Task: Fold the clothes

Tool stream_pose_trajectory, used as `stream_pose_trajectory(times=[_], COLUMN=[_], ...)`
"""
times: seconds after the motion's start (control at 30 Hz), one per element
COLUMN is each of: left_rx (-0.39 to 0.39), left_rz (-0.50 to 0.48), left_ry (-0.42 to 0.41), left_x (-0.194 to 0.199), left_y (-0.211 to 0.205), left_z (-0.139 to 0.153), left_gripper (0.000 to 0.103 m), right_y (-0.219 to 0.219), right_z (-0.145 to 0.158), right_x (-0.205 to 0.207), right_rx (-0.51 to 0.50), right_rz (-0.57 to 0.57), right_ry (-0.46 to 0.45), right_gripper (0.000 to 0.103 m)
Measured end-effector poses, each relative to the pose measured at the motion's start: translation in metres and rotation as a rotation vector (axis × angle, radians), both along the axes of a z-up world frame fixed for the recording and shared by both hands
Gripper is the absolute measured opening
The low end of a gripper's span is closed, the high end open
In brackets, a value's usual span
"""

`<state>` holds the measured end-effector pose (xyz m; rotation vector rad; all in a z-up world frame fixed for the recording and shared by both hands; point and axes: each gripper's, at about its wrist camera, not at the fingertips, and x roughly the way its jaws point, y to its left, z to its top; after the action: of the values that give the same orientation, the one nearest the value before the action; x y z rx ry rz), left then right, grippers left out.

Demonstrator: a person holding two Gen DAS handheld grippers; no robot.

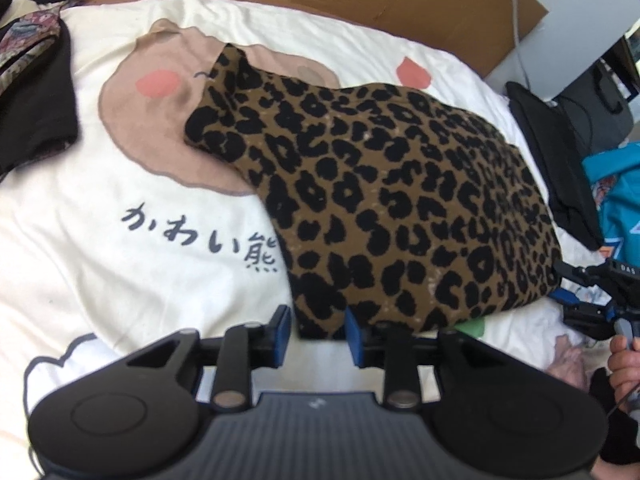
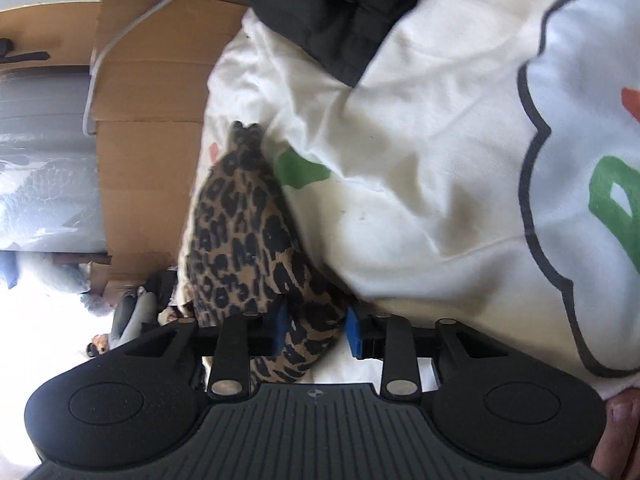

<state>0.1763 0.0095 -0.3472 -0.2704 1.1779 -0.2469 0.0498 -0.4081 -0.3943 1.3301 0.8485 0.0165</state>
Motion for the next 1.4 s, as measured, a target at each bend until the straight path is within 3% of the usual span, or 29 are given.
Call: stream_pose_trajectory(times=[0.13,0.3,0.43,0.53,0.63,1.2,1.23,1.33,1.4], left_rx=[-0.017,-0.101,-0.138,-0.172,-0.180,-0.213,-0.217,-0.219,-0.204], left_rz=[0.008,0.041,0.046,0.047,0.023,-0.052,-0.057,-0.069,-0.085], left_ry=[0.008,-0.016,-0.038,-0.034,-0.032,-0.049,-0.046,-0.023,-0.033], left_x=[0.001,0.000,-0.001,-0.004,-0.005,-0.004,-0.004,-0.004,-0.007], left_y=[0.004,0.012,0.016,0.019,0.018,0.017,0.015,0.009,0.006], left_z=[-0.006,-0.012,-0.019,-0.022,-0.022,-0.028,-0.028,-0.031,-0.029], left_gripper=[0.032,0.037,0.039,0.039,0.040,0.040,0.040,0.015,0.009], right_y=[0.003,0.013,0.009,0.007,0.009,-0.009,-0.010,-0.018,-0.024], right_z=[0.006,-0.009,-0.014,-0.009,-0.004,0.022,0.024,0.031,0.035], right_x=[-0.004,0.005,0.007,0.007,0.006,0.009,0.010,0.013,0.015], right_rx=[0.012,0.013,0.075,0.049,0.013,-0.113,-0.120,-0.147,-0.165], right_rz=[-0.001,0.038,-0.019,-0.018,0.003,0.048,0.049,0.042,0.036], right_ry=[-0.032,-0.010,-0.038,-0.055,-0.060,-0.082,-0.083,-0.085,-0.086], right_gripper=[0.035,0.038,0.038,0.036,0.019,0.012,0.012,0.012,0.011])
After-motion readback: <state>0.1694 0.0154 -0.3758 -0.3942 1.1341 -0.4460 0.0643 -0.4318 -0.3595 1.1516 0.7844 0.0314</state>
